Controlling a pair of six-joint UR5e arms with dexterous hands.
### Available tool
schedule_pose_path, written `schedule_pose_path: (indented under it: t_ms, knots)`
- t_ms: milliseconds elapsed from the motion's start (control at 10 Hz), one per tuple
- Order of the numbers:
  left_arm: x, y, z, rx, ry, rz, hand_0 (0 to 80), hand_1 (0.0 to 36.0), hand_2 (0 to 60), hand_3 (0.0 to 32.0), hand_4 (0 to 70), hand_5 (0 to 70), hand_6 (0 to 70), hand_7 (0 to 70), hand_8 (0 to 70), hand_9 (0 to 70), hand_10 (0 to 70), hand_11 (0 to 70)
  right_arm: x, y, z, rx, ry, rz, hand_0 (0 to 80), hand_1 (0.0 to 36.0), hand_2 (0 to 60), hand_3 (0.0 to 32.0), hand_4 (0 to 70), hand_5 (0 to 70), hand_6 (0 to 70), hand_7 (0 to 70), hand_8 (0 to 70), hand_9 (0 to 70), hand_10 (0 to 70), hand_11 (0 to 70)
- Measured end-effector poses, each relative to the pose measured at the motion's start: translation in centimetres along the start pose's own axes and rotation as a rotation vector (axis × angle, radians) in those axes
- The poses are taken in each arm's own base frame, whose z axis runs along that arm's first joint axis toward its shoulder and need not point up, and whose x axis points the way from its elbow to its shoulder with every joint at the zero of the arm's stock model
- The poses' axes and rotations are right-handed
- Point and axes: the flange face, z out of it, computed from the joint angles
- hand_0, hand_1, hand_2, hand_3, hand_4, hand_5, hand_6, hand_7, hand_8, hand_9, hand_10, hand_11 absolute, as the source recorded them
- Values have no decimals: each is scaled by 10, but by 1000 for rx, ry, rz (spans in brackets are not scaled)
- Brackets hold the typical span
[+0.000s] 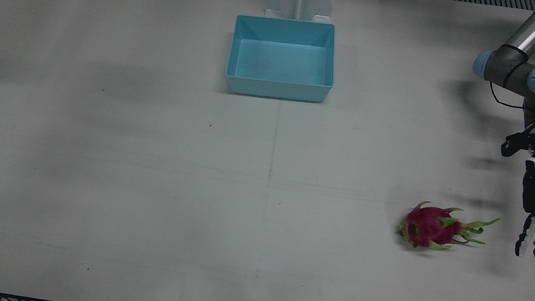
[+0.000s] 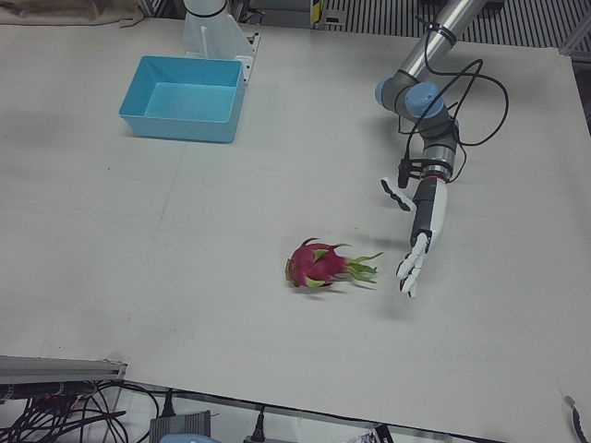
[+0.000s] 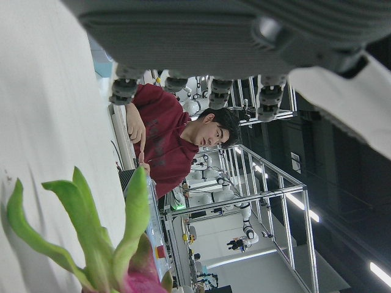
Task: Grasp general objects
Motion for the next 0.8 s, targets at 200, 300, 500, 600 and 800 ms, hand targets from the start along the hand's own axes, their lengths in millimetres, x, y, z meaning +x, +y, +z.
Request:
schedule_pose_path:
  t_ms: [200, 300, 500, 600, 800]
  knots:
    - [0, 0, 0, 0, 0, 0, 411, 0, 0, 188, 0, 85, 24, 136, 51, 13, 14, 23, 0, 0, 0, 0, 1, 0, 0, 0, 0, 0, 0, 0, 0, 0, 0, 0, 0, 0]
    - [0, 0, 0, 0, 0, 0, 411, 0, 0, 192, 0, 82, 24, 136, 51, 13, 13, 21, 0, 0, 0, 0, 0, 0, 0, 0, 0, 0, 0, 0, 0, 0, 0, 0, 0, 0]
    - [0, 0, 0, 0, 0, 0, 413, 0, 0, 198, 0, 84, 23, 136, 50, 13, 14, 22, 0, 0, 0, 0, 0, -1, 0, 0, 0, 0, 0, 0, 0, 0, 0, 0, 0, 0]
    - [0, 0, 0, 0, 0, 0, 413, 0, 0, 202, 0, 84, 23, 137, 50, 13, 12, 20, 0, 0, 0, 0, 0, 0, 0, 0, 0, 0, 0, 0, 0, 0, 0, 0, 0, 0]
    - [0, 0, 0, -1, 0, -1, 413, 0, 0, 200, 0, 85, 23, 135, 50, 13, 12, 20, 0, 0, 0, 0, 1, 0, 0, 0, 0, 0, 0, 0, 0, 0, 0, 0, 0, 0]
